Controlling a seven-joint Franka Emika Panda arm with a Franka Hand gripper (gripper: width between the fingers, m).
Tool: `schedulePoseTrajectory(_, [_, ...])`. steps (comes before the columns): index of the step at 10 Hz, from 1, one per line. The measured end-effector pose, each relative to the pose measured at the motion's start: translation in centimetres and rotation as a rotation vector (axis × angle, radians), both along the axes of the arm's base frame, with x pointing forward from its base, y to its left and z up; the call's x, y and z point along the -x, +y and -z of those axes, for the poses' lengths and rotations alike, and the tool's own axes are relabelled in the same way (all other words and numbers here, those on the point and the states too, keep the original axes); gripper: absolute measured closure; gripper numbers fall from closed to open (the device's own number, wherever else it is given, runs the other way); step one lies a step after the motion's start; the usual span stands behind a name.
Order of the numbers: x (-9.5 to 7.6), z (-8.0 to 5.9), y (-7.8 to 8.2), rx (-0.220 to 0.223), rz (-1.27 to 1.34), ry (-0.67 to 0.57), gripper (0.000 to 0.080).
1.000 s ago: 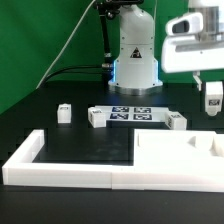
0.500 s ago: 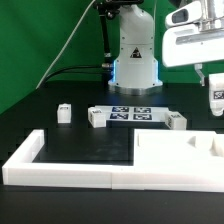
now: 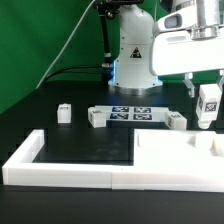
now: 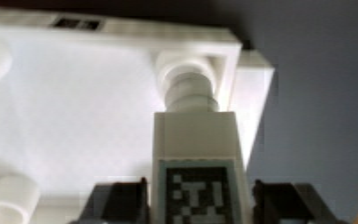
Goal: Assemble one leg
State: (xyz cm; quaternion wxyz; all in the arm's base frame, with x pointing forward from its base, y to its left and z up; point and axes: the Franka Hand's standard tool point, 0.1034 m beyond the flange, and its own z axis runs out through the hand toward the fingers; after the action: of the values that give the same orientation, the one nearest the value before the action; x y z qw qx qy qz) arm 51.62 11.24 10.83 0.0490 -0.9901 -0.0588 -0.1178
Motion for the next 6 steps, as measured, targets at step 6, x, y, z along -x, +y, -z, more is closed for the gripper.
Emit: schedulePoseTrajectory(6, [-2.03, -0.32, -0.58, 0.002, -0.025, 0.015, 0.0512])
